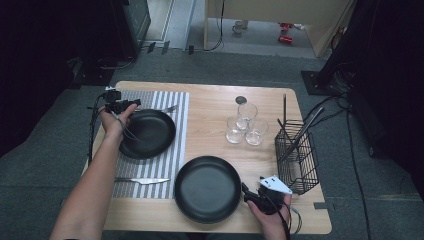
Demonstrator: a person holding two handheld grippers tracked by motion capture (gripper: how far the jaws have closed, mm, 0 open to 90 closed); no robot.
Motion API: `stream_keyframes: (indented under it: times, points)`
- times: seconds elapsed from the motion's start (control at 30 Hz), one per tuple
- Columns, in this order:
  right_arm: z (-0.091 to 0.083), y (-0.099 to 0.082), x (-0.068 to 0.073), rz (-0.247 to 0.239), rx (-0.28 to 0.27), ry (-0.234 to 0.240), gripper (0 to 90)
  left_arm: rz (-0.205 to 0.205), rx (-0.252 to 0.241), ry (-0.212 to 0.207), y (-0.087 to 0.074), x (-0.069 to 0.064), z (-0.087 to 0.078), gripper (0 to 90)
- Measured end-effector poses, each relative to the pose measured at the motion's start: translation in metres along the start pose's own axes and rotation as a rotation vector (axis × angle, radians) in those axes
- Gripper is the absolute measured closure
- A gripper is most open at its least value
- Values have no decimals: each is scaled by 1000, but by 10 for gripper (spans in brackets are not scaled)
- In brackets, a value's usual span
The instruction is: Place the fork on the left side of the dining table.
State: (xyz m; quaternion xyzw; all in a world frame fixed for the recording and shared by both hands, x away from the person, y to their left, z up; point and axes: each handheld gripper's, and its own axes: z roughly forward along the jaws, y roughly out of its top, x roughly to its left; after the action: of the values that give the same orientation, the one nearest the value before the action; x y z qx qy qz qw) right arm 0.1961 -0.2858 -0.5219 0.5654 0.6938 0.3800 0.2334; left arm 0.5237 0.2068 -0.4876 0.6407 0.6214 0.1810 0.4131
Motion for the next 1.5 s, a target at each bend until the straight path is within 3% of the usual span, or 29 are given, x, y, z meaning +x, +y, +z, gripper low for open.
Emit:
stream_keyframes:
  times: [0.33,0.6,1.1,1.27,1.5]
  points:
    - [0,0,0,-1,0,-2,282,6,-78,-36,3,-6,-18,385]
    - [-1,0,1,-4,-8,-3,290,12,-131,-77,2,-19,-39,351]
    - [-6,0,-1,-7,-20,7,297,55,-141,-116,-6,-42,-90,185]
    - [-10,5,1,-8,-27,4,297,88,-125,-110,-15,-52,-99,142]
    - [-17,12,3,-8,-39,2,297,111,-161,-111,-33,-68,-113,138]
